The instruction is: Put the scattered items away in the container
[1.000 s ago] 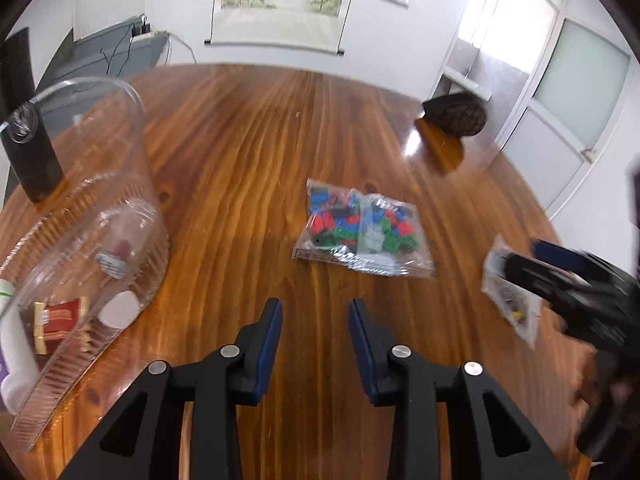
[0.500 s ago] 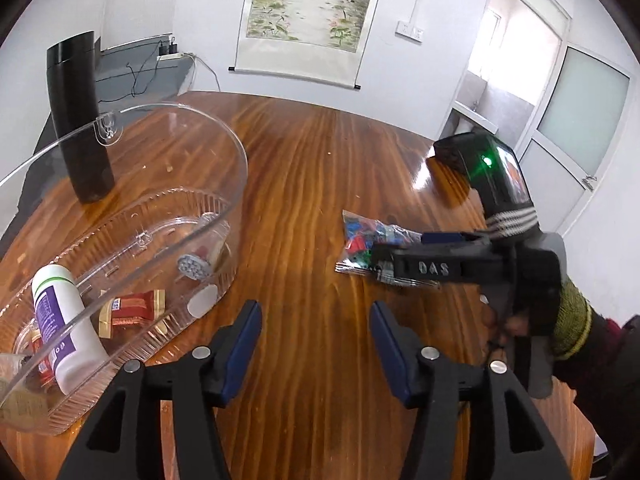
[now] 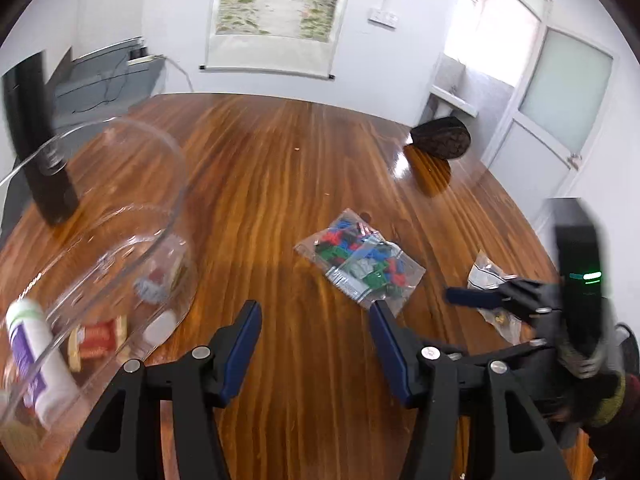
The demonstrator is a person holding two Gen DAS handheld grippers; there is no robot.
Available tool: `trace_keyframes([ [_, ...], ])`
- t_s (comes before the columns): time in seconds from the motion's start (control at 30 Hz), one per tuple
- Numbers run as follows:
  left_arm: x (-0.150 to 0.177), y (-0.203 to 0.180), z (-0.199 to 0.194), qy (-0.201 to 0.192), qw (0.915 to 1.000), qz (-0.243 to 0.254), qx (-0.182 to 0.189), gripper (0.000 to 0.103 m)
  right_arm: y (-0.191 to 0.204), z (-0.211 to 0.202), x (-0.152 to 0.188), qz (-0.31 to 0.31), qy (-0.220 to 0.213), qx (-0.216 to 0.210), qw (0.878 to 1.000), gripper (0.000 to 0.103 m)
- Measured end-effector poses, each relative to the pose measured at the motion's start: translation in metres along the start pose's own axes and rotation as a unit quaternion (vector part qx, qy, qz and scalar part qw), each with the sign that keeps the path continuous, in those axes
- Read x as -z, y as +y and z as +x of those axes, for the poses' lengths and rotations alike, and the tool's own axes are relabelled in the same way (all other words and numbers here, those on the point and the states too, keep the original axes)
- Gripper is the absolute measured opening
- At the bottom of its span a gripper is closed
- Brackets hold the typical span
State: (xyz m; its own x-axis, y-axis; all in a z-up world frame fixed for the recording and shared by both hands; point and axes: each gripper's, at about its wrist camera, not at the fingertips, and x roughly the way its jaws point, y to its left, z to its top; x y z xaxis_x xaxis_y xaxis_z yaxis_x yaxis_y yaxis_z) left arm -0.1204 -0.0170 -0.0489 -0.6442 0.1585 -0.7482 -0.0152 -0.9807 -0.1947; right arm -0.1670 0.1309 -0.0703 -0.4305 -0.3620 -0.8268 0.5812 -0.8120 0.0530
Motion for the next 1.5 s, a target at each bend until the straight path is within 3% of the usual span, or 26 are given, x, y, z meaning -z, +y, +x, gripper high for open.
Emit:
trace_keyframes([
  [0.1,-0.009,-0.010,0.016,0.014,0.9999,0.008,0.005,0.057,-0.028,-0.026,0.006,0.036,-0.037,0.044,0.998,0.076],
  [0.2,-0.017,-0.023,0.039,0.030,0.9994,0.016,-0.003,0.058,-0.057,-0.037,0.015,0.065,-0.039,0.071,0.995,0.088],
  [0.4,-0.031,-0.033,0.077,0.043,0.9989,0.015,0.001,0.063,-0.102,-0.036,0.037,0.120,-0.020,0.097,0.988,0.090],
  [0.63,-0.042,-0.037,0.108,0.062,0.9978,0.023,-0.008,0.070,-0.115,-0.015,0.037,0.127,-0.001,0.087,0.988,0.090],
  [0.73,-0.045,-0.038,0.114,0.064,0.9975,0.029,-0.011,0.082,-0.116,-0.007,0.034,0.123,0.007,0.081,0.989,0.092],
  [0.9,-0.044,-0.048,0.120,0.066,0.9952,0.063,-0.034,0.082,-0.114,0.001,0.031,0.109,0.019,0.070,0.991,0.094],
  [1.07,-0.036,-0.048,0.113,0.059,0.9961,0.064,-0.017,0.071,-0.107,0.001,0.033,0.099,0.022,0.069,0.992,0.093],
  [1.27,-0.024,-0.048,0.100,0.053,0.9967,0.061,-0.008,0.049,-0.093,-0.001,0.043,0.084,0.017,0.080,0.993,0.088],
  [1.5,-0.020,-0.037,0.094,0.063,0.9976,0.029,0.008,0.036,-0.081,-0.014,0.055,0.089,0.009,0.087,0.992,0.065],
])
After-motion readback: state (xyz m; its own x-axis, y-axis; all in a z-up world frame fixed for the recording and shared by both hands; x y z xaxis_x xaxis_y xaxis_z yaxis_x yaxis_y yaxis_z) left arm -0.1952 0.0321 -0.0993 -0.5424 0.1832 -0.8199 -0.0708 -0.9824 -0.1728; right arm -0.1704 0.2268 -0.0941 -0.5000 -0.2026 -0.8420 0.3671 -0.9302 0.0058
